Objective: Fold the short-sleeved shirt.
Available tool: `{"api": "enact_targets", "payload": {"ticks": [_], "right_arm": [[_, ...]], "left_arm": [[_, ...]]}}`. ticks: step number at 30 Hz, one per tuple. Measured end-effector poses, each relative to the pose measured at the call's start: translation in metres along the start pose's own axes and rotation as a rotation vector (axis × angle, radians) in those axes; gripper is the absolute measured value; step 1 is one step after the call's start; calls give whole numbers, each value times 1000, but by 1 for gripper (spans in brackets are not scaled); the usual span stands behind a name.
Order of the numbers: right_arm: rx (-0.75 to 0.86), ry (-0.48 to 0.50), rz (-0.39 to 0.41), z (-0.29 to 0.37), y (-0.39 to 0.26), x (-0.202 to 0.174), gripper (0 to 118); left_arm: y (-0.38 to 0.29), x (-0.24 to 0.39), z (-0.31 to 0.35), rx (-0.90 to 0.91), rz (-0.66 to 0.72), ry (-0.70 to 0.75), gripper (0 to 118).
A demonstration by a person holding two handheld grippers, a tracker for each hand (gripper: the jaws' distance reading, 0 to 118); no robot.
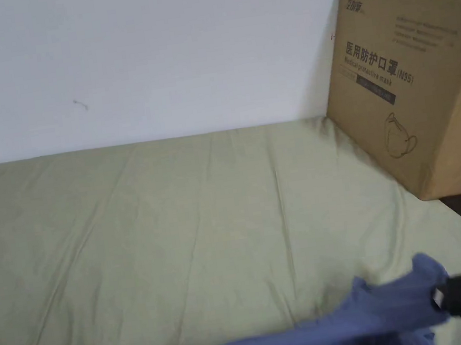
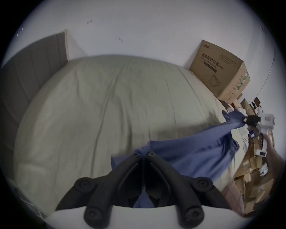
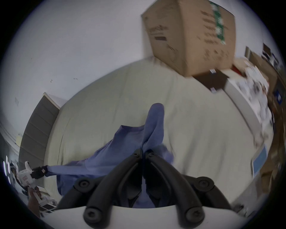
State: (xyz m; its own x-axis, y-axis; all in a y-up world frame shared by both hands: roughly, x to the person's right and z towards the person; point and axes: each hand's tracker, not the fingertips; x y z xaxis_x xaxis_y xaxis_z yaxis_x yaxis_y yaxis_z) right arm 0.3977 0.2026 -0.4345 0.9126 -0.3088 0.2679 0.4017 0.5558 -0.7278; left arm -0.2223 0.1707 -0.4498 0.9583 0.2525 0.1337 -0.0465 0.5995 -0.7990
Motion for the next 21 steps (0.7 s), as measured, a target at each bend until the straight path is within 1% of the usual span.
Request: {"api": "enact_targets", "payload": {"ticks": [3,4,6,7,8,9,10,11,12,13,15,16,18,20,21], "right_arm": [[-61,0,-68,20,-60,31,2],[-81,-13,-77,12,-68,48,2],[-103,-25,-118,4,-85,59,2],[-110,-16,-125,-3,-88,61,4],[-110,0,-128,-8,-90,63,15],[-108,9,-133,-11,-92,62,36],[-105,3,-132,-12,-91,60,79],[-101,-17,-132,-13,-90,57,99],[-108,-40,-128,-12,-86,56,101],[-92,-31,-137,-7,-83,55,101],[-75,-5,-151,5,-75,49,101],[-61,26,-162,13,-71,44,101],[-1,123,-179,33,-66,27,101],[73,201,-146,57,-62,0,101],[123,215,-86,68,-60,-20,101]], "left_arm": [[-51,-6,12,-74,18,-17,1],[-64,-7,12,-94,25,-19,1],[-78,-10,8,-124,49,-40,1],[-80,-10,6,-125,64,-38,4],[-80,-10,5,-121,76,-43,16],[-79,-12,5,-108,93,-51,43],[-76,-14,5,-100,124,-46,96],[-75,-17,4,-110,172,-44,117],[-74,-20,5,-117,223,-56,118],[-75,-23,11,-76,263,-60,115],[-72,-31,24,-25,341,-119,115],[-71,-34,30,-2,379,-167,115],[-67,-31,48,56,403,-195,115],[-63,-25,65,142,371,-205,115],[-58,-16,78,209,335,-186,115]]}}
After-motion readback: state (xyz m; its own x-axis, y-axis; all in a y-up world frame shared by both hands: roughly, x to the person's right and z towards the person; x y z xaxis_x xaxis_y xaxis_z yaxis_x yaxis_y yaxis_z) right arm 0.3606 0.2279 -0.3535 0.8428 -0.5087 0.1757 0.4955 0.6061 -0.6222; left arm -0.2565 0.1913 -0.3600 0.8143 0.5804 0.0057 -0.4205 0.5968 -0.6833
